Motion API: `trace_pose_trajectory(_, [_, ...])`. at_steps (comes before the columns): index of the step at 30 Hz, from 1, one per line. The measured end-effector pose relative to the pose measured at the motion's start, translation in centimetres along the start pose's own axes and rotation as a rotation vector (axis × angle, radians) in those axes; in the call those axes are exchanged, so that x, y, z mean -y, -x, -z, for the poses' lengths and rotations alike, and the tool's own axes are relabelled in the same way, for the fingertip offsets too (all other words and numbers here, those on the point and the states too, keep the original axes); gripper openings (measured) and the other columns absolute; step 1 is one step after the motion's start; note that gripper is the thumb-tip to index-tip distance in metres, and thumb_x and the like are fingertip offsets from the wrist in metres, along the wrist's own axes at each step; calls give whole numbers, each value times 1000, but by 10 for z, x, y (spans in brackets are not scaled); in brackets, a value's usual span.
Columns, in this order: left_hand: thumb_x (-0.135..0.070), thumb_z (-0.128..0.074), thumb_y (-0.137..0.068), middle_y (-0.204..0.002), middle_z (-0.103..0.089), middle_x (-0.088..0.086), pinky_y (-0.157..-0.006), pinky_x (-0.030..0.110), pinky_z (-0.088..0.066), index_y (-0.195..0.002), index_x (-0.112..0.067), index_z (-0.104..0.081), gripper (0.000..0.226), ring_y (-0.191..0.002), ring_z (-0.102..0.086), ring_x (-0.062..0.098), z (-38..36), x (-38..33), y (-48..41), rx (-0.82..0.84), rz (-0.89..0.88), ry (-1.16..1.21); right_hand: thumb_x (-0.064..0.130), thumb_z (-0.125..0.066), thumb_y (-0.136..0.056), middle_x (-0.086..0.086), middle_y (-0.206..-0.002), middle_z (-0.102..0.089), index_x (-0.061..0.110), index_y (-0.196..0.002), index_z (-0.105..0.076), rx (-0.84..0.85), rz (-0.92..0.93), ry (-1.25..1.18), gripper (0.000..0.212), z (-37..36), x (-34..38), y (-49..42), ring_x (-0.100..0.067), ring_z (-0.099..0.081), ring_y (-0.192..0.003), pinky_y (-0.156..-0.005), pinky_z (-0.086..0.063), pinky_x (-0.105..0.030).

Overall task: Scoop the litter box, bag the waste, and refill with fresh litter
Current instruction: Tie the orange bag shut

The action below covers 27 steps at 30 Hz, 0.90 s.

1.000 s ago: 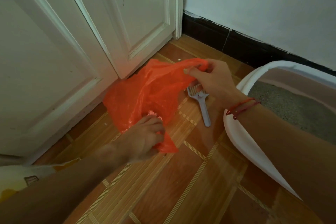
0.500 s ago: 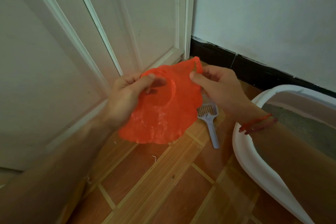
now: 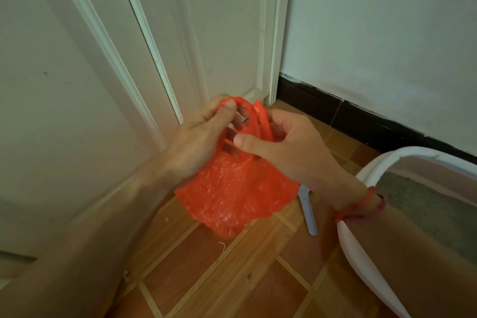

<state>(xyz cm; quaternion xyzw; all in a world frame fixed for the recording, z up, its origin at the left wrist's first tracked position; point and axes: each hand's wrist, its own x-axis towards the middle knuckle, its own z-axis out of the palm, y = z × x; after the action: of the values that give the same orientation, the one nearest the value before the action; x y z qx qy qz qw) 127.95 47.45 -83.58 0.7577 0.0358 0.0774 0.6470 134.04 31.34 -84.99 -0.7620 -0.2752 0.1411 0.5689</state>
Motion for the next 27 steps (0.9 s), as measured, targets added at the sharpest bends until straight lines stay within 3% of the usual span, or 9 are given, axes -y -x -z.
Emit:
trace_pose_trajectory(3, [-36,-42,-101,-86,-62,-1,-62,31,-52,-105,-14,-66,32,-75,-59,20,-6,0,1,16,18,19,34,-68,-89,-4,-82,-73,18,-95,-73,-63,50,-8,18,1,-1,-1,-20,-70,-76,-75,-58,-44])
trace_pose_trajectory(6, [-47,-61,-91,-80,-65,-6,-65,29,-51,-107,-18,-61,33,-75,-64,18,-11,4,3,-25,45,-17,28,-62,-94,-19,-76,-68,8,-88,-73,-156,95,-15,24,3,-3,-3,-37,-65,-72,-66,-52,-52])
trace_pose_trajectory(10, [-31,-92,-63,-101,-73,-2,-76,28,-59,-117,-19,-56,67,-92,-72,13,-20,11,6,84,80,-122,29,-65,-91,-6,-73,-72,15,-82,-75,-228,67,-61,19,4,0,-6,-26,-70,-71,-71,-56,-49])
trace_pose_trajectory(13, [-14,-86,-72,-103,-73,-1,-78,28,-59,-119,-21,-61,54,-91,-72,12,-25,15,7,129,24,-239,30,-66,-90,-1,-73,-73,16,-80,-76,-242,59,-65,20,4,1,-7,-17,-71,-70,-74,-59,-42])
trace_pose_trajectory(18, [-4,-72,-85,-90,-73,19,-70,33,-61,-93,-2,-71,9,-76,-73,24,-16,23,10,45,121,-28,25,-62,-94,-11,-77,-72,8,-91,-72,-229,-19,-179,19,12,2,-6,-26,-72,-67,-57,-60,-36])
trace_pose_trajectory(20, [-11,-70,-87,-84,-74,19,-67,31,-60,-79,1,-71,14,-72,-71,23,-15,26,10,31,104,-66,27,-64,-92,-14,-77,-70,14,-89,-73,-261,0,-147,16,15,2,-5,-26,-69,-66,-57,-59,-35])
trace_pose_trajectory(22, [-16,-67,-90,-78,-70,23,-67,35,-58,-66,-14,-72,25,-70,-68,26,-15,29,9,30,60,-78,34,-68,-88,-12,-75,-66,22,-85,-74,-298,40,-88,13,17,-1,-5,-18,-62,-65,-62,-53,-34])
trace_pose_trajectory(25, [-20,-58,-96,-73,-60,33,-70,50,-52,-61,-27,-70,38,-66,-59,31,-16,31,8,41,35,-34,43,-70,-82,6,-107,-58,41,-95,-67,-284,32,79,14,17,-10,-4,4,-55,-93,-78,-43,-11])
trace_pose_trajectory(27, [-21,-53,-99,-65,-54,25,-68,47,-48,-70,-23,-71,35,-64,-55,31,-16,32,6,30,28,12,39,-66,-86,11,-126,-42,47,-102,-63,-245,29,113,18,17,-13,-4,9,-41,-117,-94,-38,-11])
